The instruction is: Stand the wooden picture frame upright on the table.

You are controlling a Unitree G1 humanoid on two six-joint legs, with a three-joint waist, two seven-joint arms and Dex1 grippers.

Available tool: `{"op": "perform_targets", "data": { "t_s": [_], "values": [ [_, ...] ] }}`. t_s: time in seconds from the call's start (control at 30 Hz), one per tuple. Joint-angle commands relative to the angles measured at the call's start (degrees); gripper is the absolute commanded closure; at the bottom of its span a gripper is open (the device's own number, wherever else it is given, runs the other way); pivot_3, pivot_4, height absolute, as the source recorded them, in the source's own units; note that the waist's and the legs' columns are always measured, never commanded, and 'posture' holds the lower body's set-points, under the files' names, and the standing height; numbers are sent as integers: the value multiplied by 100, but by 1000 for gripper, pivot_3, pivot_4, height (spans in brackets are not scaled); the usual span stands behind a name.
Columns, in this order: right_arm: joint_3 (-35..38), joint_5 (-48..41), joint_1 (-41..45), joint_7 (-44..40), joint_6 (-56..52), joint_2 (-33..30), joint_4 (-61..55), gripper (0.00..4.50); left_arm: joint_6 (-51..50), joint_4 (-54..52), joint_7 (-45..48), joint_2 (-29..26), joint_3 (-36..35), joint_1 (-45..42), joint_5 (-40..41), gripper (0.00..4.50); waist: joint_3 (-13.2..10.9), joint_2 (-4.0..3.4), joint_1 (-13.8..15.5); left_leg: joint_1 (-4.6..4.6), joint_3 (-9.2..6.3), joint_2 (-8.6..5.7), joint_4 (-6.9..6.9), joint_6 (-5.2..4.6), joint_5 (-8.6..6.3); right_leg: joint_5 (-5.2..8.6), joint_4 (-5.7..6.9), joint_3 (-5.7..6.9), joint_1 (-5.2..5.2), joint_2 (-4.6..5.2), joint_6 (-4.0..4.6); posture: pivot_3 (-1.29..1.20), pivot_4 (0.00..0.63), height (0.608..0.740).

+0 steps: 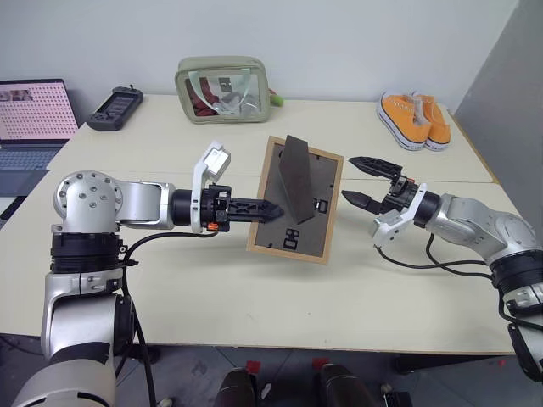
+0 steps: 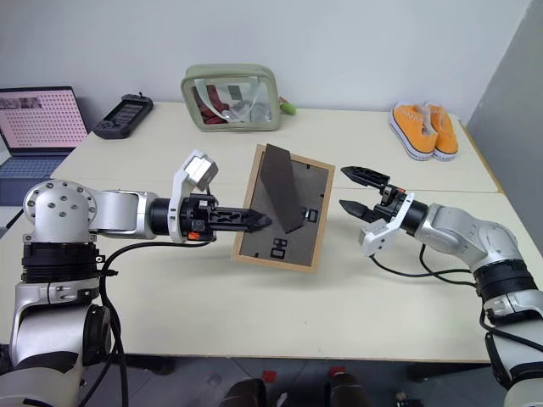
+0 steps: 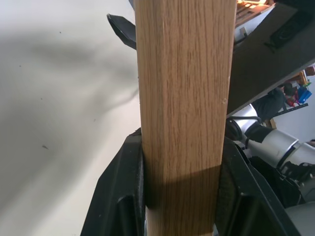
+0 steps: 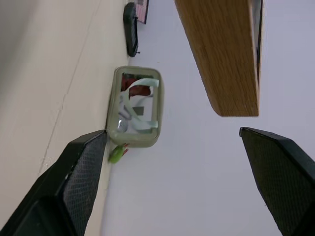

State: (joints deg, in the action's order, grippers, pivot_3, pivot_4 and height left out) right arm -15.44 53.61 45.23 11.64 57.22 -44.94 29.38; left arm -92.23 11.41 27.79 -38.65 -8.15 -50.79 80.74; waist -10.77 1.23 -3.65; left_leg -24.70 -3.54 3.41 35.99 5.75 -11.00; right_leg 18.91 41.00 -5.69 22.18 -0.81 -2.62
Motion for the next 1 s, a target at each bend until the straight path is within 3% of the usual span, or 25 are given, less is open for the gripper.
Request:
{"op": "perform_targets", "data": {
  "t_s": [0.03,0.27,0.57,1.0],
  "values": [
    [-33,564,284,1106,-81,-71,-99,35,-27,114,-579,-17,-124,-105,753,3205,0,0,21,0,0,-2,0,0,0,0,0,0,0,1,0,0,150,740],
    [-368,1148,452,1917,-372,-4,-144,35,48,142,-1269,9,-12,-94,1563,3205,0,0,27,0,0,-2,1,0,0,0,1,0,0,1,1,0,150,740],
    [-826,1306,728,2211,-505,378,-101,35,449,72,-1872,-121,461,-61,2501,3205,0,0,29,1,-2,-2,0,1,1,-1,3,1,-1,0,1,0,150,740],
    [-1053,1327,829,2461,-545,240,-9,3006,1045,-92,-2320,-445,926,101,3226,3205,0,0,40,0,-5,-10,1,0,0,-1,4,2,-3,6,1,0,150,740]
  ]
}}
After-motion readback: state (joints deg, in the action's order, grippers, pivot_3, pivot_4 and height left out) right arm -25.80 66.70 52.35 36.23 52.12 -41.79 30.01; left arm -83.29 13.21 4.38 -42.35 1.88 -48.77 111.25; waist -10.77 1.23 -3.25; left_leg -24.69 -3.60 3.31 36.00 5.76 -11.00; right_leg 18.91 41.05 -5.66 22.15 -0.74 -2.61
